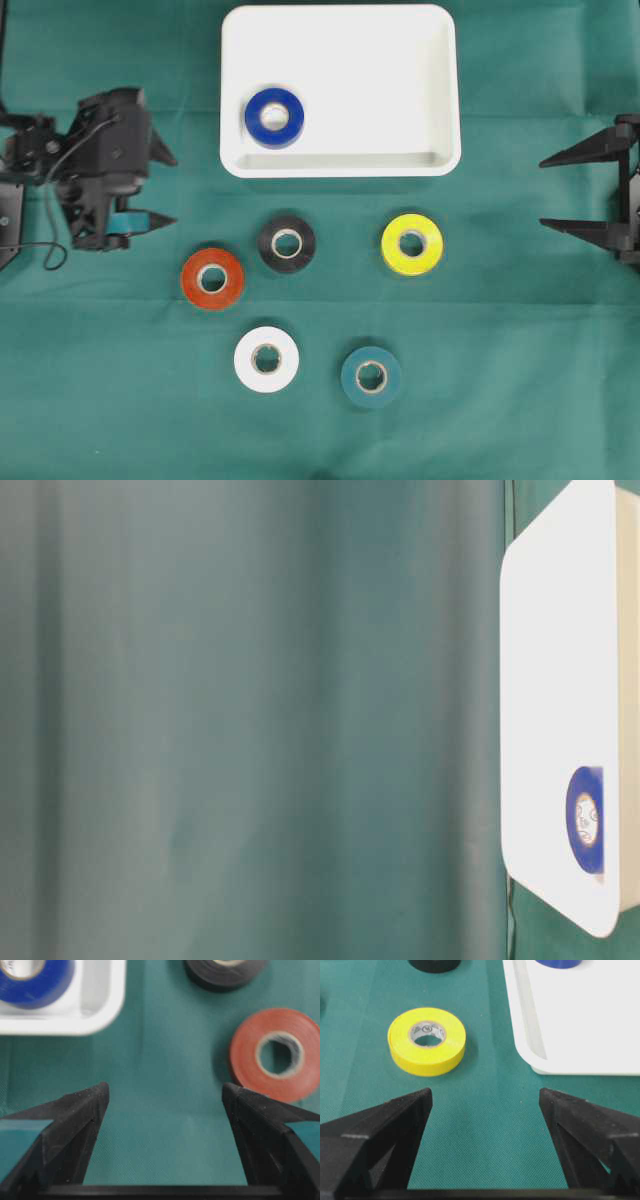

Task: Put the tape into the white case with the left arm.
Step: 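Withdraw the left gripper back to the left side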

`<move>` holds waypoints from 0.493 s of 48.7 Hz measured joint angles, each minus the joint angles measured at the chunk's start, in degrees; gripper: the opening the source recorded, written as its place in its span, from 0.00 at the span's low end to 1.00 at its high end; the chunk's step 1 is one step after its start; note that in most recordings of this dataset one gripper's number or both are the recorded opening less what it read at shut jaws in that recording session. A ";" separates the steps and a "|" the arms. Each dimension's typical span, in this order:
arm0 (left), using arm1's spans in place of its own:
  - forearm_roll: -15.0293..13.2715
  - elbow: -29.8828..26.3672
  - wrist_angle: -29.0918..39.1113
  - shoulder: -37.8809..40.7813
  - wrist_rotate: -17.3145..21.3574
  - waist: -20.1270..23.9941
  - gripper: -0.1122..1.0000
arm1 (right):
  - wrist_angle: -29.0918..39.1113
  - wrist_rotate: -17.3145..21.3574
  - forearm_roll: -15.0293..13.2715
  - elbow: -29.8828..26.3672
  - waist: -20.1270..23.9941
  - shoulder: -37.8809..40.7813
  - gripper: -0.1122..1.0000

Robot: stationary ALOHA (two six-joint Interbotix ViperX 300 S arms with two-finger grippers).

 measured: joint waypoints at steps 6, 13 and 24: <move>0.00 2.64 -0.09 -3.60 0.09 -1.85 0.93 | 0.00 -0.09 0.00 0.09 0.00 -0.09 0.66; 0.00 4.66 -0.09 -5.63 0.26 -4.22 0.93 | 0.00 0.00 -0.09 0.09 0.00 -0.09 0.66; 0.09 5.63 0.00 -6.15 0.53 -8.70 0.93 | 0.00 0.00 -1.32 0.00 0.09 -0.09 0.66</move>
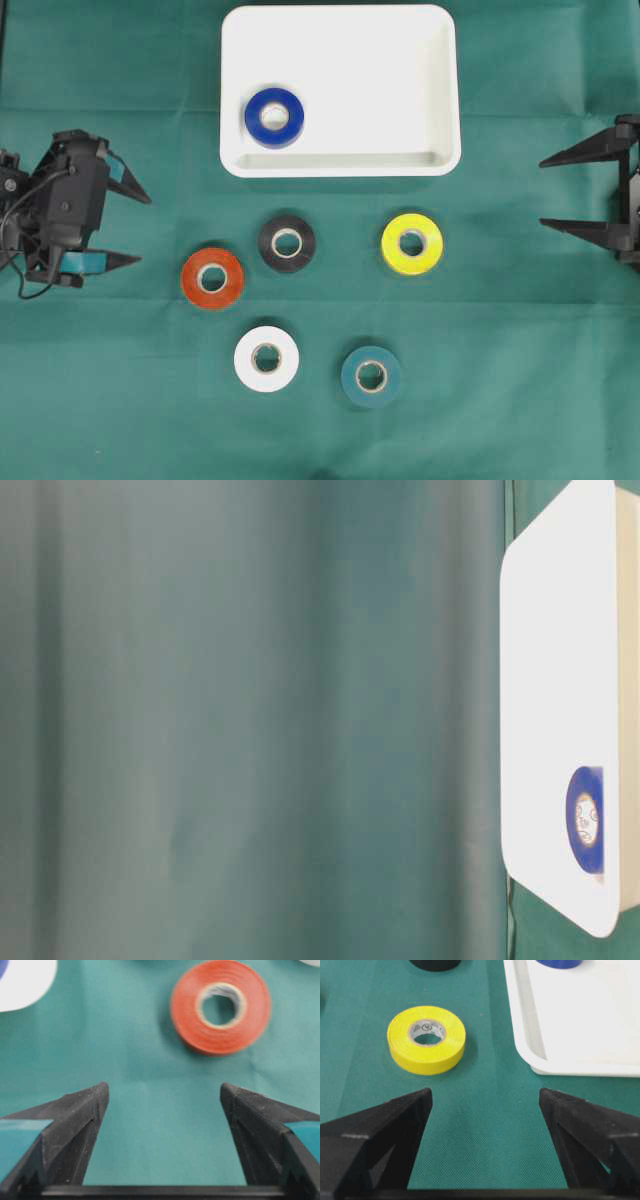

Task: Put the tape into the white case with the left arm.
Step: 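Withdraw the left gripper back to the left side, then move the left gripper down to the white tape roll and grip it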

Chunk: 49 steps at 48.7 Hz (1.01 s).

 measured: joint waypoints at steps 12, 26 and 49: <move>-0.09 0.00 -0.09 0.00 -0.35 -3.96 0.93 | 0.00 0.00 -0.44 0.09 -0.09 0.00 0.66; -0.09 0.00 -0.09 0.70 -0.26 -4.57 0.92 | 0.00 0.00 -0.44 0.09 -0.09 0.00 0.66; -0.09 -5.63 -1.93 9.40 -0.18 -8.09 0.92 | 0.00 0.00 -0.44 0.00 -0.09 0.00 0.66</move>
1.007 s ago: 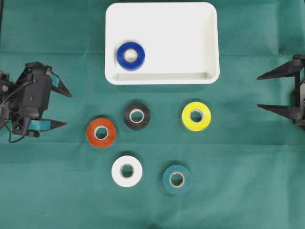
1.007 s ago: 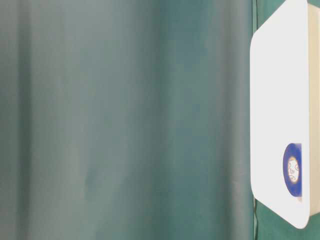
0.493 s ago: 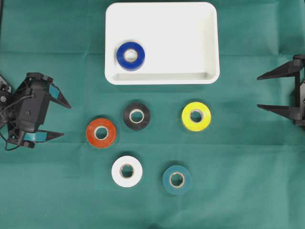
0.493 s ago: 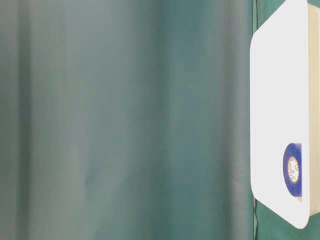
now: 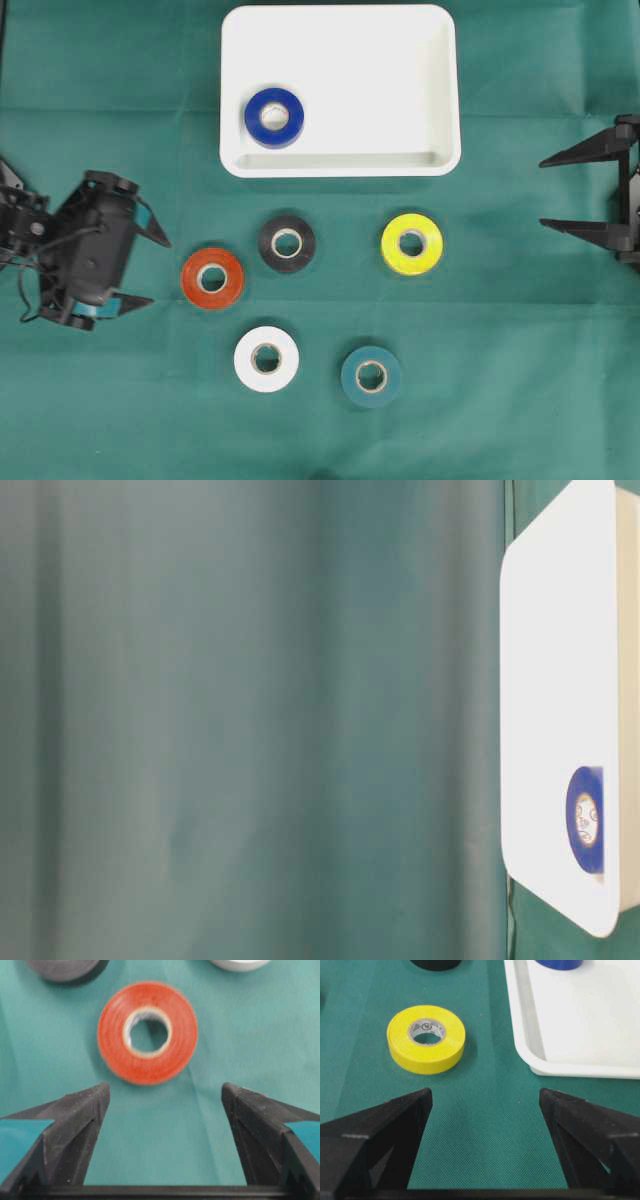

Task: Put the tape into the white case with the left arm.
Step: 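Move the left gripper down to the white tape roll and grip it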

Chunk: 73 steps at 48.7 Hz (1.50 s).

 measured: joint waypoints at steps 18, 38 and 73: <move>0.00 -9.93 -2.64 13.36 0.00 -0.88 0.92 | 0.09 0.00 0.00 0.09 0.00 0.00 0.66; 0.00 -20.39 -4.31 24.79 -0.35 -1.49 0.91 | 0.00 -0.09 0.00 0.09 0.00 0.00 0.66; 0.00 -23.91 -4.22 30.85 -0.26 -2.81 0.91 | 0.00 0.00 0.00 0.09 0.00 0.00 0.66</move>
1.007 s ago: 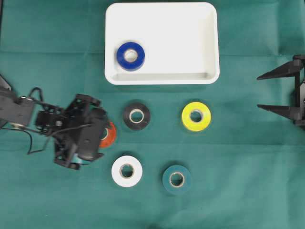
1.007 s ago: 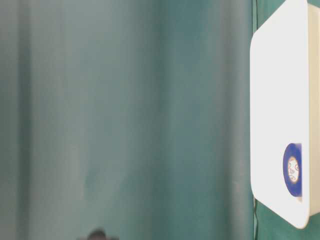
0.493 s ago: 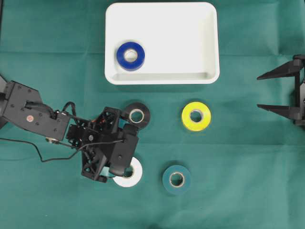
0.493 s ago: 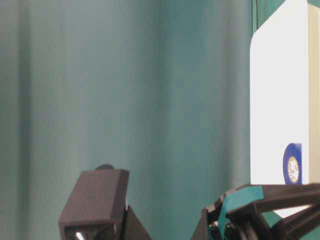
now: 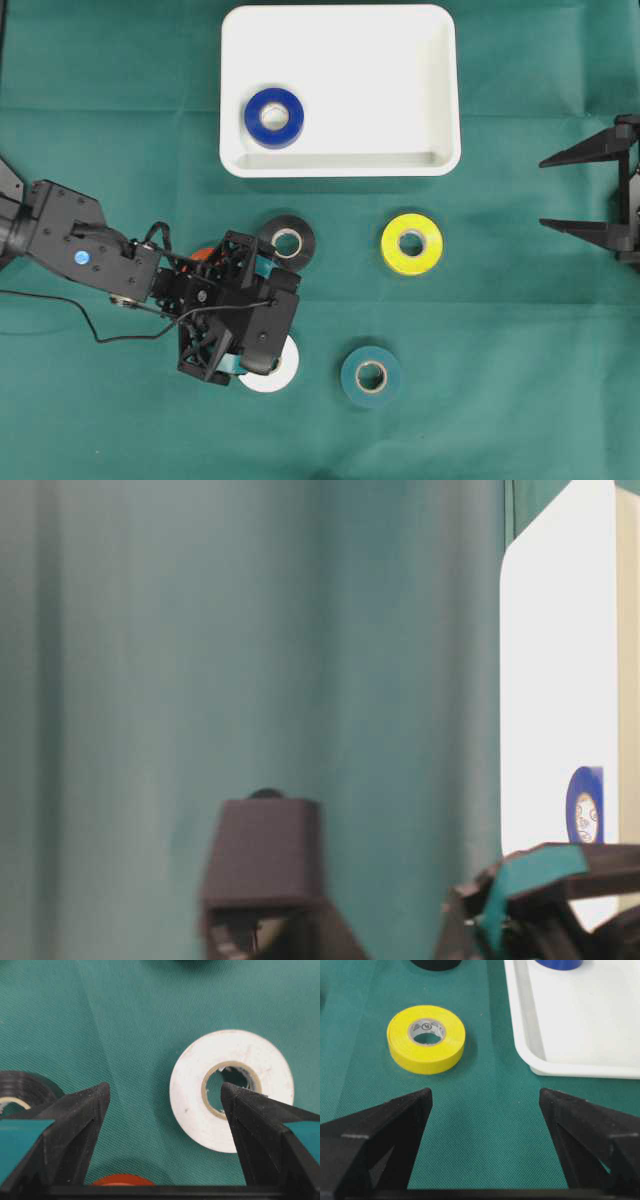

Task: Put the tape into the white case with the left arm.
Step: 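Move the left gripper down to the white tape roll and grip it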

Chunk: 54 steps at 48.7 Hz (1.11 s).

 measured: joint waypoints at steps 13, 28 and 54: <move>0.00 -1.14 -0.09 2.90 0.00 -0.26 0.91 | 0.00 0.00 0.00 0.00 0.00 0.00 0.66; 0.00 -1.93 -0.26 6.50 -0.09 -0.35 0.91 | 0.00 0.00 0.00 0.00 0.00 0.00 0.66; 0.00 -2.11 -1.85 7.47 0.09 -0.70 0.36 | 0.00 -0.09 0.00 0.00 0.00 0.00 0.66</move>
